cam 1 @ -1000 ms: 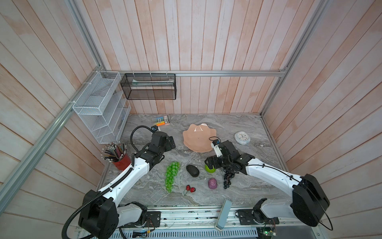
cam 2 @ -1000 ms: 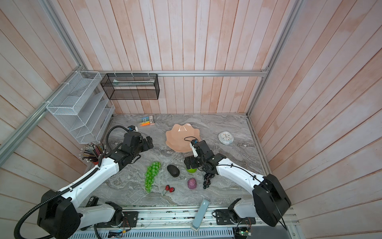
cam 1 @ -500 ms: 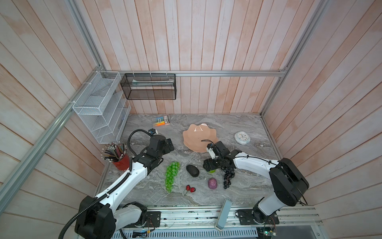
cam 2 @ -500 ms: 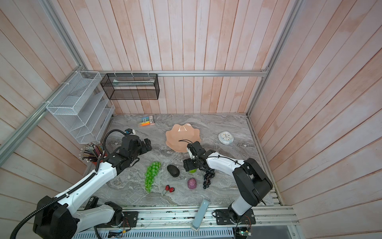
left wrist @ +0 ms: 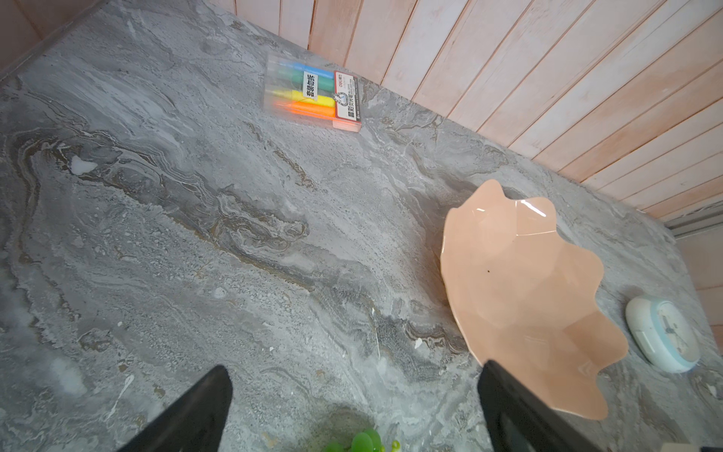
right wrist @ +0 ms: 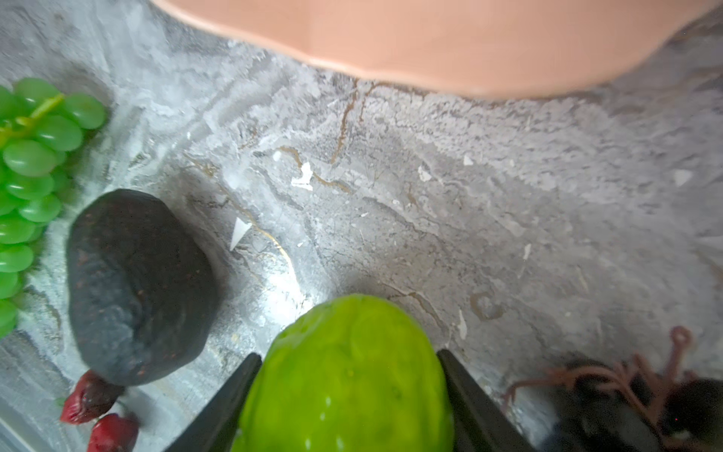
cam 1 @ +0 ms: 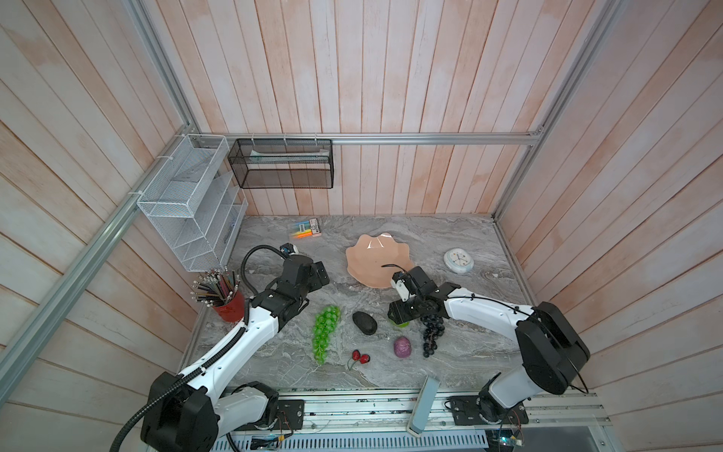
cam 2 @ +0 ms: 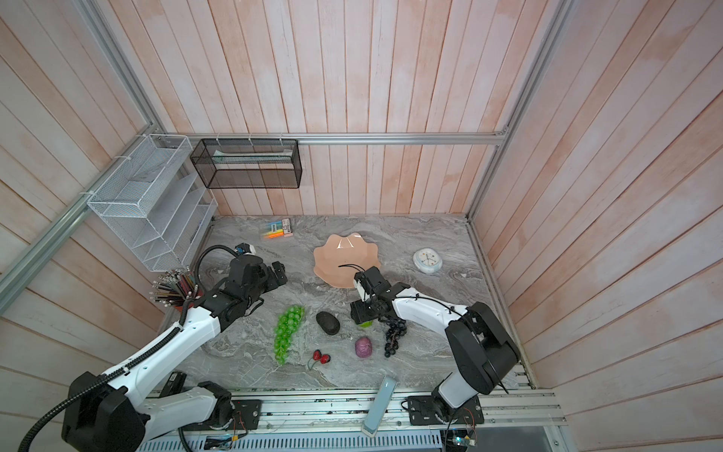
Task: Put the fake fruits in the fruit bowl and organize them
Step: 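Grasp the lime-green custard apple with the right gripper while the left arm moves forward, then carry the custard apple into the peach bowl and release it with the right gripper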
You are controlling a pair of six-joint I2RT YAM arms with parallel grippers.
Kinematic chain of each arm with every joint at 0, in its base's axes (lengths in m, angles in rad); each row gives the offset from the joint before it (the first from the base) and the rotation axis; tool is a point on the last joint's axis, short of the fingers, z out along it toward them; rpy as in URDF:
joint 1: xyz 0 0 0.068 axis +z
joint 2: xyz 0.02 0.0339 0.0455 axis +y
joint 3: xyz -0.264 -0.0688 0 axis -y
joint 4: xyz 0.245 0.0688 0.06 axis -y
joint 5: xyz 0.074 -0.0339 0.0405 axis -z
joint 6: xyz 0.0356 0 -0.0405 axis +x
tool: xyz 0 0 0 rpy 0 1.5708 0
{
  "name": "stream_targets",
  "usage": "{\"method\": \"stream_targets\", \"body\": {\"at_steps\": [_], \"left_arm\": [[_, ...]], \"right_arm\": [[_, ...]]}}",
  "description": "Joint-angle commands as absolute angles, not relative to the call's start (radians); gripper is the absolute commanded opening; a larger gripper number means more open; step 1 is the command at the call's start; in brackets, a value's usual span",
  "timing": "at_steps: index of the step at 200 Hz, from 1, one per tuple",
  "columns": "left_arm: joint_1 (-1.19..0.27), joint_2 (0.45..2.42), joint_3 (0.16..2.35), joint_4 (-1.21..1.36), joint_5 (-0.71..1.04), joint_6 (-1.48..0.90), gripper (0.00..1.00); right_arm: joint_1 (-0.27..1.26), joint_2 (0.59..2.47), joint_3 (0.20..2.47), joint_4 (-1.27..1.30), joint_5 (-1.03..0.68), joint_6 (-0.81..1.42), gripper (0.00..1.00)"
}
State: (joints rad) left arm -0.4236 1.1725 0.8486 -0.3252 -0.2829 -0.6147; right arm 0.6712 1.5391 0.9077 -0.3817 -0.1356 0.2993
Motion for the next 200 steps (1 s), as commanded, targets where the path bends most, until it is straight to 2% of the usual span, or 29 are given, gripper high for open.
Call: {"method": "stream_targets", "body": {"at_steps": [1, 54, 91, 106, 149, 200], "left_arm": [[-0.420, 1.146, 0.851, -0.316, -0.299, -0.612, 1.00], [-0.417, 1.203, 0.923, -0.350, -0.258, -0.546, 1.00], [-0.417, 1.237, 0.936, -0.364, -0.193, -0.572, 1.00], [-0.416, 1.248, 0.951, -0.393, -0.175, -0.584, 1.00], [-0.414, 1.247, 0.977, -0.480, -0.163, -0.600, 1.00], [-0.412, 1.216, 0.935, -0.468, -0.161, -0.674, 1.00]], "right_arm": [[0.634, 1.473, 0.970, -0.423, -0.165, 0.305, 0.54], [0.487, 1.469, 1.198, -0.419, -0.196, 0.229, 0.52], [0.422, 1.623, 1.336, -0.350, -0.196, 0.212, 0.51], [0.424, 1.705, 1.401, -0.335, -0.194, 0.193, 0.48], [0.425, 1.961, 1.603, -0.356, -0.192, 0.129, 0.49], [0.450, 2.146, 1.749, -0.379, -0.211, 0.120, 0.50]]}}
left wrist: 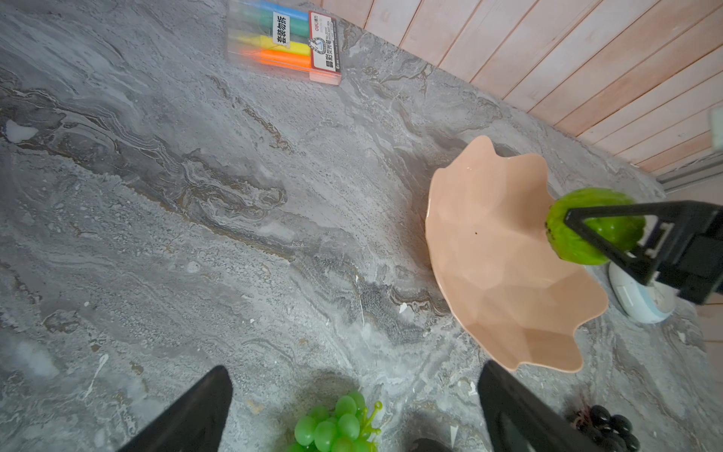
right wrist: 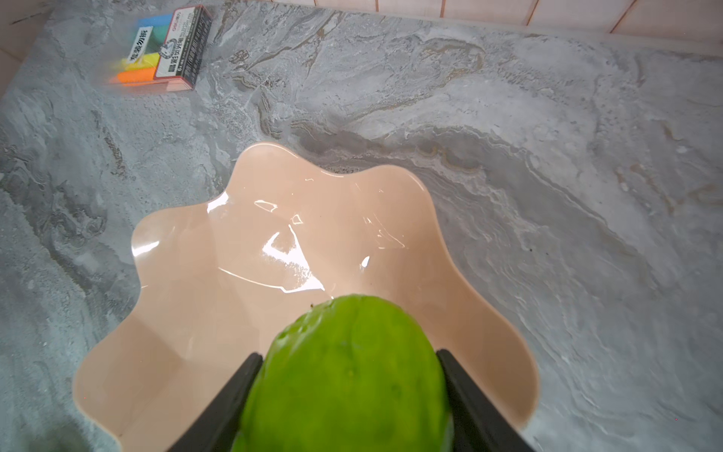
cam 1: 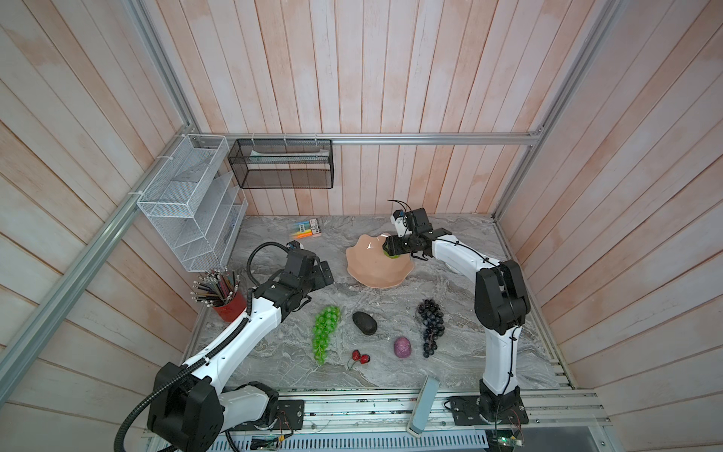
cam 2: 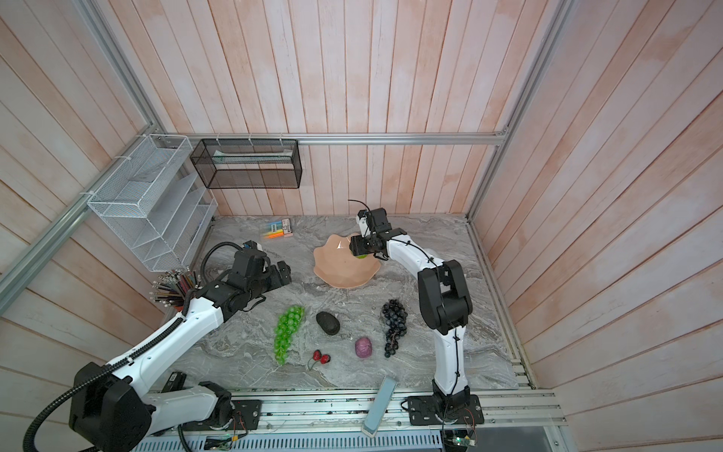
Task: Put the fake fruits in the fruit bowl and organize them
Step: 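Carry the custard apple into the peach bowl and release it with the right gripper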
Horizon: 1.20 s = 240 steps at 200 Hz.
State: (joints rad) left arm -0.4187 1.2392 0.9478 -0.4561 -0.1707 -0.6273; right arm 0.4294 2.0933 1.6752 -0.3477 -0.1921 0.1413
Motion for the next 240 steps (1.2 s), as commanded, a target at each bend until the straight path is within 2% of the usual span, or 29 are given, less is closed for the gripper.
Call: {"method": "stream_targets", "body": {"at_steps": [1, 110, 139, 161, 180, 240], "left_arm": [[-0.411, 1.216, 0.935, -0.469, -0.159, -0.674, 1.00], [-0.410, 1.221, 0.943, -0.483, -0.111, -0.673, 1.00], [-0.409, 1.230, 0.954, -0.490, -0.082, -0.653, 1.00], [-0.410, 1.243, 0.971, -0.514, -0.066, -0.641, 1.00], [-0.410, 1.252, 0.982, -0.536, -0.056, -0.631, 1.00], [-0.410, 1.304, 1.032, -0.574, 0.076, -0.615, 1.00]], "right_arm": [[0.450, 2.149, 1.752, -0.381, -0.211, 0.120, 0.50], [0.489, 2.301, 1.869, -0.435, -0.142, 0.115, 0.58], [0.499, 2.312, 1.871, -0.439, -0.138, 0.111, 0.65], [0.514, 2.305, 1.867, -0.440, -0.115, 0.103, 0.77], [0.527, 2.289, 1.867, -0.443, -0.078, 0.090, 0.83], [0.533, 2.198, 1.874, -0.463, 0.014, 0.048, 0.89]]}}
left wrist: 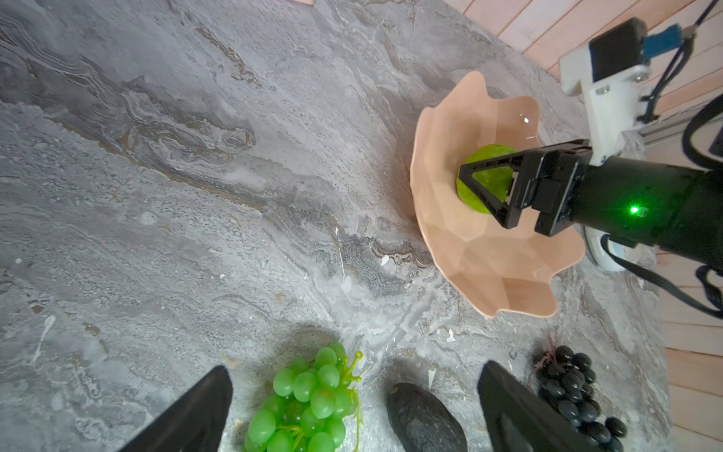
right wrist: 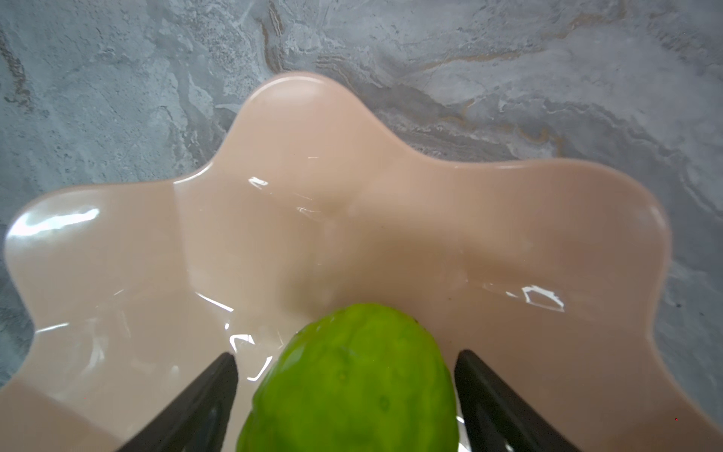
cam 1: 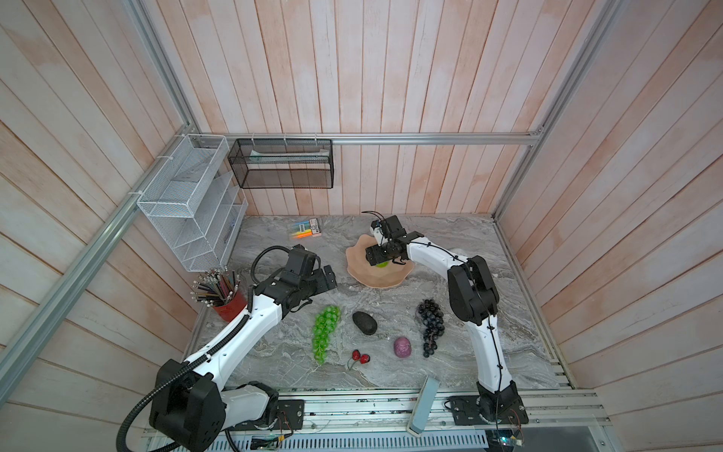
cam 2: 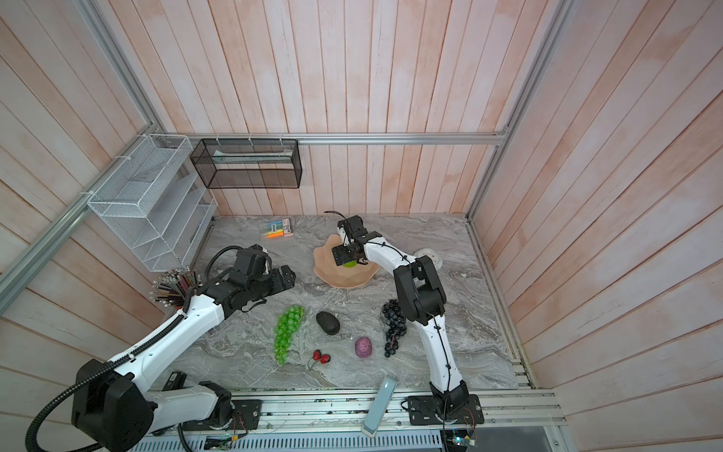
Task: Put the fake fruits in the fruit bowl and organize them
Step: 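Carry the custard apple into the peach bowl and release it with the right gripper, then grasp the dark avocado with the left gripper while the right gripper withdraws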
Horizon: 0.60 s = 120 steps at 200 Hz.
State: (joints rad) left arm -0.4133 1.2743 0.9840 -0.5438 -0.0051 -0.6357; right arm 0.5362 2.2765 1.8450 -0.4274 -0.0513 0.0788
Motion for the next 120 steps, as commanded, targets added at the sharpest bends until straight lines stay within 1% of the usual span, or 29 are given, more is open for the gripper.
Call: {"method": "stream_targets", "body": {"at_steps": [1, 25, 43, 62, 75, 96, 101, 120], "left_arm": [[-0.411, 1.305, 1.034, -0.575, 0.079, -0.615, 1.00], [-0.426, 1.342, 1.083, -0.605, 0.147, -0.610, 1.00], [-0.448, 1.374, 1.120, -0.634, 0.184, -0.607, 1.00], [-0.483, 1.416, 1.155, -0.661, 0.218, -0.627, 0.99], [-0.523, 1.449, 1.170, -0.672, 0.235, -0.650, 0.97], [-0.597, 1.502, 1.189, -0.693, 0.239, -0.688, 0.95], [-0.612, 1.516, 1.193, -0.699, 0.241, -0.696, 0.93], [-0.670, 1.551, 1.197, -0.710, 0.233, -0.737, 0.93]], "right_arm": [[0.534, 2.195, 1.874, -0.464, 0.015, 0.046, 0.89], [0.534, 2.134, 1.863, -0.493, 0.061, 0.035, 0.89], [0.533, 2.054, 1.796, -0.480, 0.070, 0.038, 0.89], [0.534, 1.938, 1.666, -0.434, 0.061, 0.062, 0.89], [0.533, 1.849, 1.560, -0.385, 0.036, 0.084, 0.89], [0.530, 1.710, 1.371, -0.291, 0.024, 0.136, 0.89], [0.530, 1.680, 1.326, -0.269, 0.022, 0.143, 0.88], [0.523, 1.583, 1.198, -0.211, 0.014, 0.171, 0.88]]}}
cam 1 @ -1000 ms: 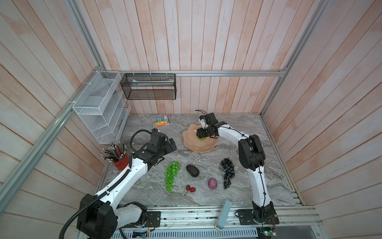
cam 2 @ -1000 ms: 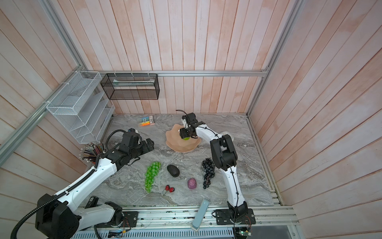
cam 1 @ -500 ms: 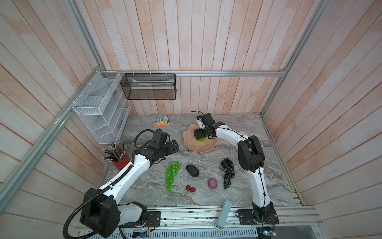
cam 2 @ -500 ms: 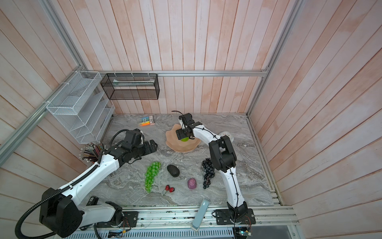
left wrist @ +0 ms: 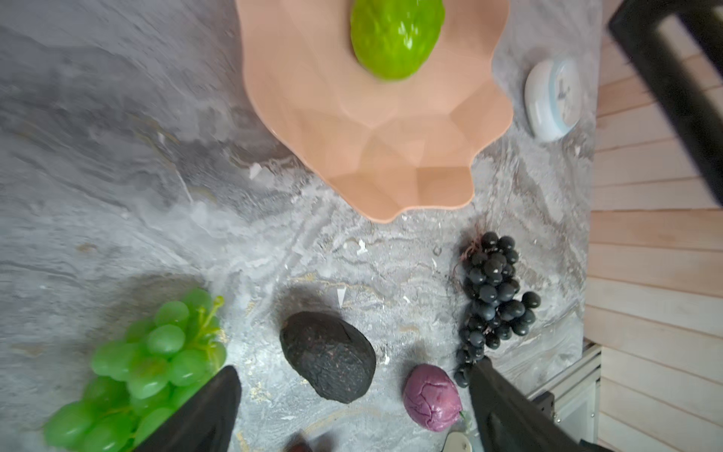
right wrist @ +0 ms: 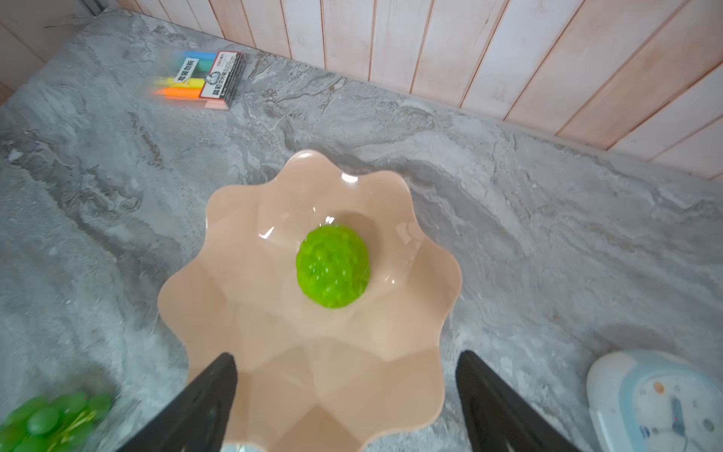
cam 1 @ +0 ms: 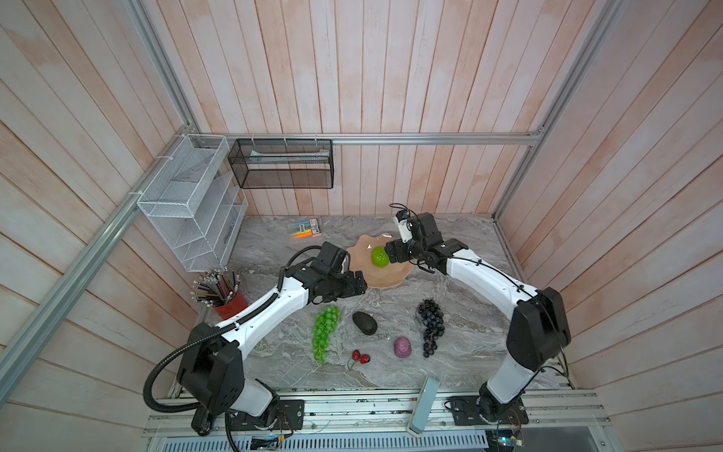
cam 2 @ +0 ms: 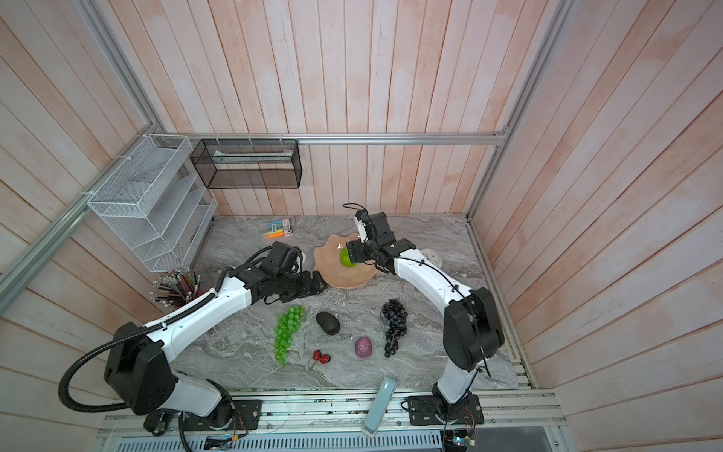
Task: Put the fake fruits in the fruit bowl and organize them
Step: 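Grasp the dark avocado with the left gripper while the right gripper withdraws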
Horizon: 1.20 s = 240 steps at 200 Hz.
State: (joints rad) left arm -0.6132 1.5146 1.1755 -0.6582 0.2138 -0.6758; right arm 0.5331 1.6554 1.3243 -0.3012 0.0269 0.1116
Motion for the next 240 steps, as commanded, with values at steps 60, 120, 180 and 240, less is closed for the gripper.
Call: {"method": "stream_targets", "body": {"at_steps": [60, 120, 180, 240], "left_arm": [[-0.750, 1.622, 1.143, -0.688, 0.166, -0.813, 0.97], [-0.750, 1.684, 1.138, -0.650, 0.174, -0.836, 0.93], [-0.750, 1.748, 1.112, -0.601, 0.217, -0.854, 0.89], [-0.752, 1.806, 1.121, -0.584, 0.251, -0.828, 0.75]], "right_arm": [[0.483, 1.472, 1.057, -0.170, -0.005, 0.206, 0.88], [0.427, 1.449, 0.990, -0.115, -0.063, 0.227, 0.87], [0.420, 1.483, 0.986, -0.133, -0.101, 0.218, 0.86], [0.414, 1.471, 0.970, -0.165, -0.093, 0.209, 0.84]]}}
